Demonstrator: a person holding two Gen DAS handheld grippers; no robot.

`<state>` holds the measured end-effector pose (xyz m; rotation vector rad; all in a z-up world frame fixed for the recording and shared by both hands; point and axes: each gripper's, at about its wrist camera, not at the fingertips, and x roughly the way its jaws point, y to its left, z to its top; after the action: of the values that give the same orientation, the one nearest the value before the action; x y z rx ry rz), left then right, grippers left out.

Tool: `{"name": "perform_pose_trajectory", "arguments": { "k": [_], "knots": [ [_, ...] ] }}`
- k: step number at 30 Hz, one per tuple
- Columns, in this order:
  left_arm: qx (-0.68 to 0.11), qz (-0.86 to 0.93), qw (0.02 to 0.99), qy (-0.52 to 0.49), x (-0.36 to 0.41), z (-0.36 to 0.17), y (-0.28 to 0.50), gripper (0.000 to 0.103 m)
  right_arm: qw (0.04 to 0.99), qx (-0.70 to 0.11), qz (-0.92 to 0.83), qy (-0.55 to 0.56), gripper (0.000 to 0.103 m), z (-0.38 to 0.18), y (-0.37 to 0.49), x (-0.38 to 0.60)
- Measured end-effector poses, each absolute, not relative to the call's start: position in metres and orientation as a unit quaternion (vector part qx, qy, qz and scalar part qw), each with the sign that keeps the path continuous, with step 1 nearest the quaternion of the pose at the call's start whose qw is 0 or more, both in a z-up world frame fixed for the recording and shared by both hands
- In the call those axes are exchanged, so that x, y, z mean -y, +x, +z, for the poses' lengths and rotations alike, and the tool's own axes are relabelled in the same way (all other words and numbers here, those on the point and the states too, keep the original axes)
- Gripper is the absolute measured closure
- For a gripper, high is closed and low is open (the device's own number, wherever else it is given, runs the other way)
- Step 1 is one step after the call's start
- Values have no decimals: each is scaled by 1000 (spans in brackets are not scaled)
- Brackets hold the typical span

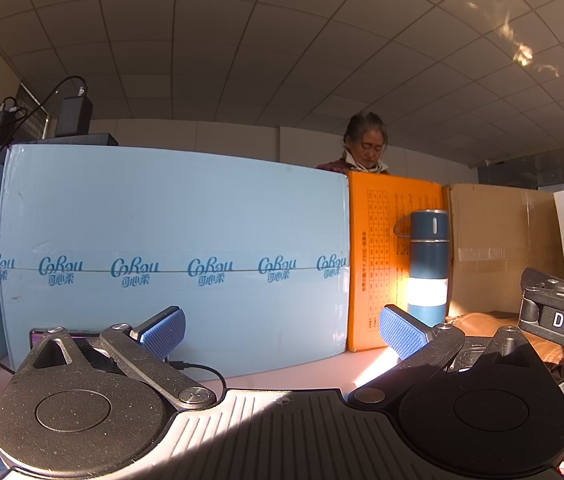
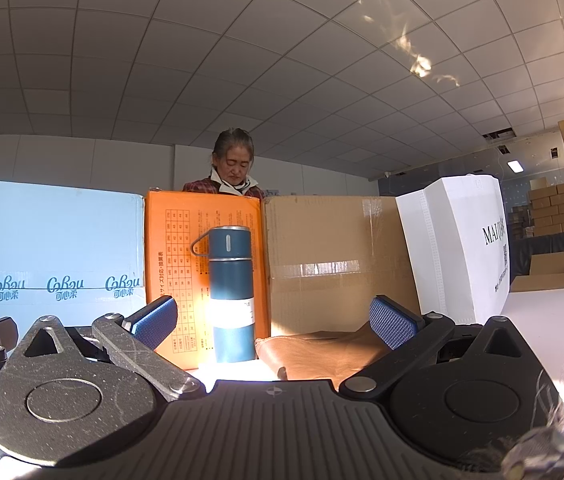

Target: Fold clothes

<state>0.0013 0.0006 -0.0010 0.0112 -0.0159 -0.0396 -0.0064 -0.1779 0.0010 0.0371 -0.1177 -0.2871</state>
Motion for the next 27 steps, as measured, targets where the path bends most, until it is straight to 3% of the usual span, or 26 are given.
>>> {"name": "perform_pose_trajectory", "arguments": {
  "k": [27],
  "knots": [
    [8,-20,1000,6,-1,-1,1,0,988,58,-144,21,0,1,-5,178]
  ]
}}
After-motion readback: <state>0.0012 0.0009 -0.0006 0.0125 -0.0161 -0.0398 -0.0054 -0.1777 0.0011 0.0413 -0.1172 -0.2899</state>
